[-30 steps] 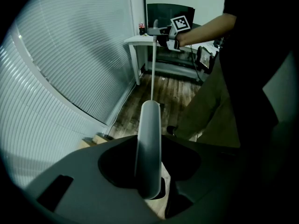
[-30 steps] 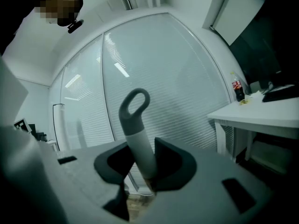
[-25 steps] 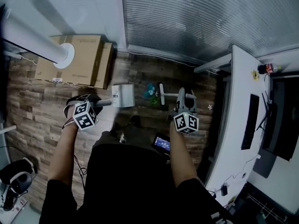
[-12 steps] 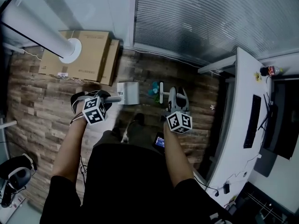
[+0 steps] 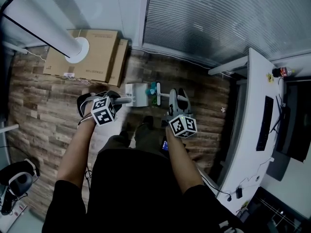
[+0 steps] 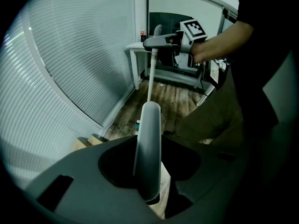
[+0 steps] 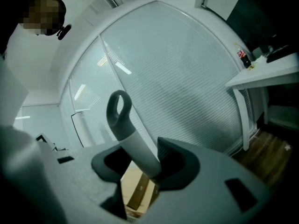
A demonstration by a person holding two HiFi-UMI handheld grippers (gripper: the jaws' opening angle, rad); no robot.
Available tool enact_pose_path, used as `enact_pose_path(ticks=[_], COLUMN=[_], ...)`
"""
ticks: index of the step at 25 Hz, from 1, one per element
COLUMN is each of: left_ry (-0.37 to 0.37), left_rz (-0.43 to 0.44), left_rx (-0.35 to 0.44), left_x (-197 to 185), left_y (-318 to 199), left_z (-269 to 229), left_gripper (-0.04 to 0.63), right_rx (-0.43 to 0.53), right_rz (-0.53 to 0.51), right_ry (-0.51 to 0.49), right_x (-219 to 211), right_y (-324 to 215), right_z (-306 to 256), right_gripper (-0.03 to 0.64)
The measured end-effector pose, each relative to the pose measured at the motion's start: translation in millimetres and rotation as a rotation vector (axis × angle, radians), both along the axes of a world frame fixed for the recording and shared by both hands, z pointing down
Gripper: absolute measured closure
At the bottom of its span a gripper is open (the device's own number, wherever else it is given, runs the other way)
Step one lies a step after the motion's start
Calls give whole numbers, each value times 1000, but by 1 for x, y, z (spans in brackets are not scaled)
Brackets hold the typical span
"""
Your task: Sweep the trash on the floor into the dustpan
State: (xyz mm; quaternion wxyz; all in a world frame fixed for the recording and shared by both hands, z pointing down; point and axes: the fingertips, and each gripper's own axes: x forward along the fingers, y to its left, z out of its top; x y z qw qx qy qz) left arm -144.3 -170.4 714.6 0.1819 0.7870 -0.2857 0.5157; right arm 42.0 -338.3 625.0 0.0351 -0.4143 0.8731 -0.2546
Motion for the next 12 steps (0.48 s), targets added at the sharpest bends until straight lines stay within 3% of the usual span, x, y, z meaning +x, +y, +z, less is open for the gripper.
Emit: enact_pose_path(ticks=[8, 12], left_ry=[26, 36], left_rz=[-7, -10], left_rx=[6, 5], left_x=[2, 2], left_y=[0, 2], left_z=[0, 1], left_gripper=[482, 482], right_rx=[-82, -64], right_rz=[-49, -94], right_ry=[-105, -114], right_x=[-22, -22], right_y=[28, 32], right_z=[-6, -14], right_gripper=[460, 460])
